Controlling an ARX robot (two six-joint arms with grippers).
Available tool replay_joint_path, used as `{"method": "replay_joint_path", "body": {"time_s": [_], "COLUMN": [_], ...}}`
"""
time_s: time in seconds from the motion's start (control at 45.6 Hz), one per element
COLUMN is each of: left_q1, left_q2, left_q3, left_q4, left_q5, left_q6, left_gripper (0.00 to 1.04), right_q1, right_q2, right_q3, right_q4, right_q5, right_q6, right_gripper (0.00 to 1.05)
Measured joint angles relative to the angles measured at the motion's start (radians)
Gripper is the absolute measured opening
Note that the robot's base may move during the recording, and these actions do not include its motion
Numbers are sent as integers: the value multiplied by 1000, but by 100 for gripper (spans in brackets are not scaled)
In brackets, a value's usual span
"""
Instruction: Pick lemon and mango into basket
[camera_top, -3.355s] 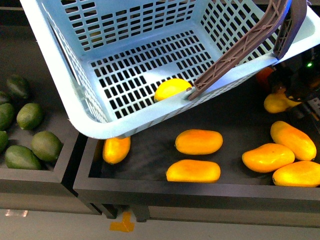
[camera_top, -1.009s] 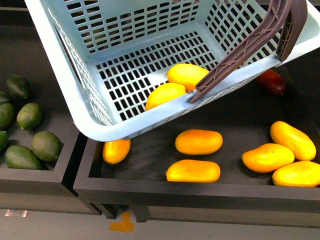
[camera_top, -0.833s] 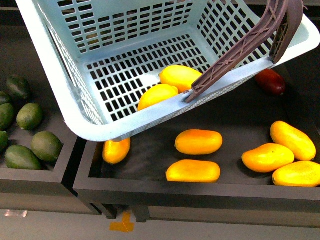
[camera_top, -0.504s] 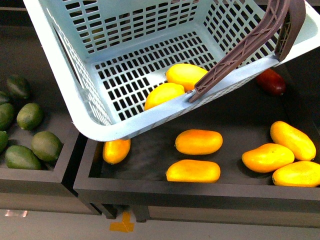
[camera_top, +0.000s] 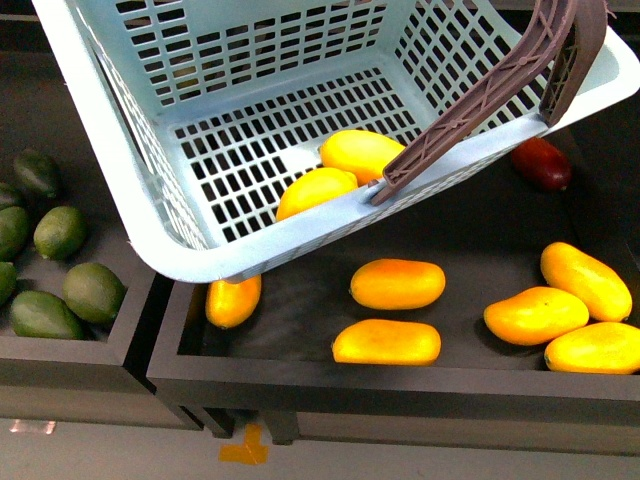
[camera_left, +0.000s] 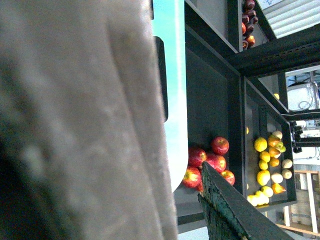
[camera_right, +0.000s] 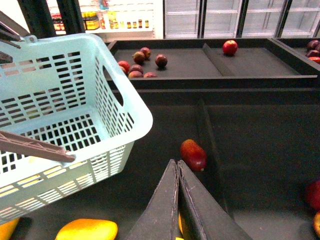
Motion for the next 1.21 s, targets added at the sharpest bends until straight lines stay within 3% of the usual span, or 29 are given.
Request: {"method": "replay_joint_path", "body": {"time_s": [0.263, 1.031, 1.118, 1.206], "left_q1": [0, 0, 0, 0], "left_q2": [0, 0, 0, 0], "left_q3": [0, 0, 0, 0], "left_q4": [0, 0, 0, 0], "left_q5": [4, 4, 4, 0], "left_q6": [-1, -1, -1, -1], "left_gripper": [29, 29, 29, 29], "right_q1": [0, 0, 0, 0], "right_q2": [-183, -453, -565, -621], "right_q3": [0, 0, 0, 0], "right_q4": [-171, -437, -583, -610], "right_q5": [0, 0, -1, 0], "right_q6": [0, 0, 0, 0], "right_gripper": [2, 2, 2, 2]}}
